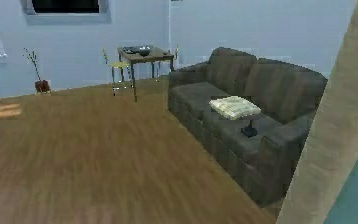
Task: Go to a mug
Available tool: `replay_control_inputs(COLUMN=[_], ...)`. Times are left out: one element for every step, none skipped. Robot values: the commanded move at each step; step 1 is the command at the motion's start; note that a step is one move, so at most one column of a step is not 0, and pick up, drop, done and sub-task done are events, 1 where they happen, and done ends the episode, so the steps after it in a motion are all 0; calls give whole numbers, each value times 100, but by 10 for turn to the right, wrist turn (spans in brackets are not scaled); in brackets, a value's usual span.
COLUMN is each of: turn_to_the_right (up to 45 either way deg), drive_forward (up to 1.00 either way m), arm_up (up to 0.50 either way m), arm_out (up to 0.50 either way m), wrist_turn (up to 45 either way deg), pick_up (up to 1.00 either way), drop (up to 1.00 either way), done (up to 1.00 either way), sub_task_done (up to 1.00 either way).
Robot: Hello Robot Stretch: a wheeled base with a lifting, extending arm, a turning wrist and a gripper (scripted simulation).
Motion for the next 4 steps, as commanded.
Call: replay_control_inputs(turn_to_the_right=[-240, 0, -360, 0], drive_forward=[0, 30, 0, 100], arm_up=[0, 0, 0, 0], arm_out=[0, 0, 0, 0], wrist_turn=[0, 0, 0, 0], pick_up=[0, 0, 0, 0], drop=[0, 0, 0, 0], done=[0, 0, 0, 0], sub_task_done=[0, 0, 0, 0])
